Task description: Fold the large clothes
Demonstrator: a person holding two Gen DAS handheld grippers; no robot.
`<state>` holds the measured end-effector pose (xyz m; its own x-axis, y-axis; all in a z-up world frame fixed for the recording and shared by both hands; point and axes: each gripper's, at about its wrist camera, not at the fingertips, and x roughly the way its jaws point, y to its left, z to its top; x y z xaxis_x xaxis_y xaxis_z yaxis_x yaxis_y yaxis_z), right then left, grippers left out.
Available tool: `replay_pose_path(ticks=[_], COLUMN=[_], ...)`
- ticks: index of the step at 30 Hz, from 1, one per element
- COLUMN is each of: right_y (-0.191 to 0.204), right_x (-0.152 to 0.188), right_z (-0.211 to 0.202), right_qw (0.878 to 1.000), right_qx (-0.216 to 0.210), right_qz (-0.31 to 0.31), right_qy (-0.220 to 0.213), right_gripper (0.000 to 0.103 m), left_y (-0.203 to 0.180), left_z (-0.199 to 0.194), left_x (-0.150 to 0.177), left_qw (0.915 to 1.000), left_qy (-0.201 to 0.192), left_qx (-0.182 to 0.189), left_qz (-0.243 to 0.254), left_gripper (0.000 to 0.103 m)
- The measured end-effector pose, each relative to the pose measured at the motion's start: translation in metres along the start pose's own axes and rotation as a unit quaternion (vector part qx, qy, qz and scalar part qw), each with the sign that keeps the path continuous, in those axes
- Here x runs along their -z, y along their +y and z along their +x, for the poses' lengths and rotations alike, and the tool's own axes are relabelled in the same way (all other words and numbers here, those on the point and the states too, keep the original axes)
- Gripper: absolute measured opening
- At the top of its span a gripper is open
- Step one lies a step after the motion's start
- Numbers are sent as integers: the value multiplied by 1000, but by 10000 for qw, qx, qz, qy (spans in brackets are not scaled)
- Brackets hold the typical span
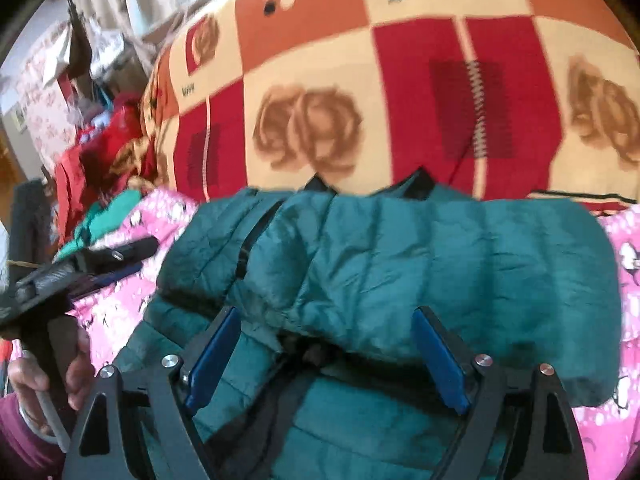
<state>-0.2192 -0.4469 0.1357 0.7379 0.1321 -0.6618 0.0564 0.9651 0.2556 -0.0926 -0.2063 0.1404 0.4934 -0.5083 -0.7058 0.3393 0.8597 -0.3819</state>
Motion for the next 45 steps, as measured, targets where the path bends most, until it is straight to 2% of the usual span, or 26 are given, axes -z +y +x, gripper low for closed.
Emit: replay_pose_path(ticks=[2, 8, 14, 20, 21, 22, 23, 25, 30, 33, 38, 45], right_y=[-10, -37, -62, -81, -84, -87, -91, -99, -111, -117, -113, -105], right_x=[7, 22, 33, 40, 40, 40, 40, 40, 34, 24, 7, -13], right_z=[-14, -37, -58, -74, -75, -75, -75, -75, -80, -80, -70, -38], right_qw=[9998, 9994, 9987, 9978, 9974, 9969, 9965, 9957, 9933, 9910, 9908, 9917], right_qx=[-57, 165, 250, 391, 481, 564, 608, 610, 463, 413, 509, 484], right_qz=[59, 152, 284, 360, 381, 420, 480, 625, 1004, 1227, 1202, 1154], right_qy=[-187, -260, -331, -394, -373, -352, -324, -312, -343, -329, -369, -293], right_gripper=[86, 86, 86, 86, 86, 86, 86, 85, 86, 89, 89, 89], left_y=[-12, -39, -59, -67, -67, -67, -68, -67, -58, -44, -13, 29], left_z=[12, 50, 76, 92, 91, 89, 89, 87, 62, 46, 21, 10], left_x=[2, 3, 1, 0, 0, 0, -1, -5, -21, -32, -47, -51], left_qw=[9998, 9985, 9978, 9974, 9979, 9981, 9974, 9974, 9976, 9974, 9944, 9921], left_qy=[172, 529, 658, 674, 590, 514, 544, 570, 185, -15, -317, -367], left_qx=[-21, -43, -38, -203, -190, -233, -327, -251, -511, -593, -925, -1177], left_qz=[78, 129, 118, 165, 179, 230, 330, 366, 438, 403, 390, 241], left_gripper=[88, 88, 88, 87, 73, 46, 38, 25, 16, 14, 14, 13])
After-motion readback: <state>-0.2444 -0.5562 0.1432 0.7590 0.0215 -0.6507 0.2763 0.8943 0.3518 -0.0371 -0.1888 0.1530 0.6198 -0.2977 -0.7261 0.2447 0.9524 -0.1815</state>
